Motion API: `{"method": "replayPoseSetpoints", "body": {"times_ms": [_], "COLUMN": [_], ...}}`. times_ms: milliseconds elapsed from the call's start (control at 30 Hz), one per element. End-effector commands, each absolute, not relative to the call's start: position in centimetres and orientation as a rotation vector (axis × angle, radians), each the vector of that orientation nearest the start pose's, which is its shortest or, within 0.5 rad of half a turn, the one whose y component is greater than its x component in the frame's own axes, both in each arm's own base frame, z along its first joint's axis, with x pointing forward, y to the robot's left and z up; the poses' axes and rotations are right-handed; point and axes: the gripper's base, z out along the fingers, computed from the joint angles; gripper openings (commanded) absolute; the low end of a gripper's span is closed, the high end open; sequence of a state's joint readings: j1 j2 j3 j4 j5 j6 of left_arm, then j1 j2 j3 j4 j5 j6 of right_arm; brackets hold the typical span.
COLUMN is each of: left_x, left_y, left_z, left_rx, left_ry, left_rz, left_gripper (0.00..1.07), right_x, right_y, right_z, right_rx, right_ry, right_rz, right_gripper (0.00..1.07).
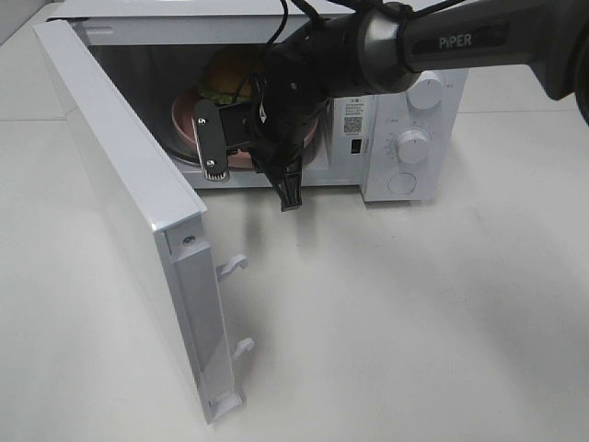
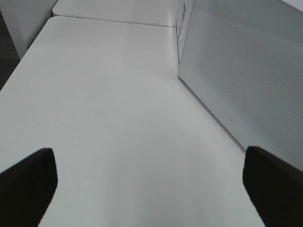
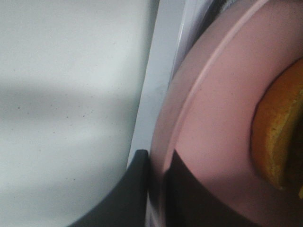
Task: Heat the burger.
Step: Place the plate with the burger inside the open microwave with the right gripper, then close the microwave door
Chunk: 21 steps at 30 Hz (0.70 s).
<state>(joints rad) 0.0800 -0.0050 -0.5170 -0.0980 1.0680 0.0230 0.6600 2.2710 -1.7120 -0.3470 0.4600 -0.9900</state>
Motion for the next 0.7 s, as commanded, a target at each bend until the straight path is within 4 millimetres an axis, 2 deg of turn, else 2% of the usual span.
{"method": "replayPoseSetpoints", "body": {"times_ms": [33,100,133,167,233,267,300,333,433,700], "left_x": [-1.04,-1.04,-1.04,-1.04,-1.04,-1.04,-1.04,-1.04,-1.04,-1.04], "left_y": [-0.89,-0.89,-0.89,-0.89,-0.89,-0.89,-0.89,-0.89,-0.89,-0.89], "left_z": [28.13,28.13,28.13,28.13,28.13,28.13,28.13,28.13,28.13,28.13], "left_rx": [-0.053,-0.053,-0.053,-0.053,-0.053,-0.053,-0.053,-0.053,-0.053,-0.053], "left_ry": [2.009,2.009,2.009,2.009,2.009,2.009,2.009,2.009,2.009,2.009], "left_rz": [-0.051,-0.051,-0.051,-0.051,-0.051,-0.051,-0.051,-0.051,-0.051,-0.051], "left_gripper": [1.0,1.0,1.0,1.0,1.0,1.0,1.0,1.0,1.0,1.0], "right_x": [40.7,40.7,40.7,40.7,40.7,40.7,40.7,40.7,40.68,40.5], "right_y": [30.36,30.36,30.36,30.35,30.35,30.35,30.35,30.36,30.32,29.97], "right_z": [16.37,16.37,16.37,16.37,16.37,16.37,16.37,16.37,16.34,16.05], "right_rx": [-2.005,-2.0,-2.0,-2.0,-2.0,-1.996,-1.996,-1.988,-1.967,-1.966], "right_ry": [1.372,1.378,1.378,1.378,1.378,1.382,1.382,1.393,1.426,1.508], "right_rz": [-0.477,-0.474,-0.474,-0.474,-0.474,-0.472,-0.472,-0.467,-0.453,-0.441], "right_gripper": [0.07,0.15,0.15,0.2,0.23,0.3,0.3,0.36,0.4,0.4]}}
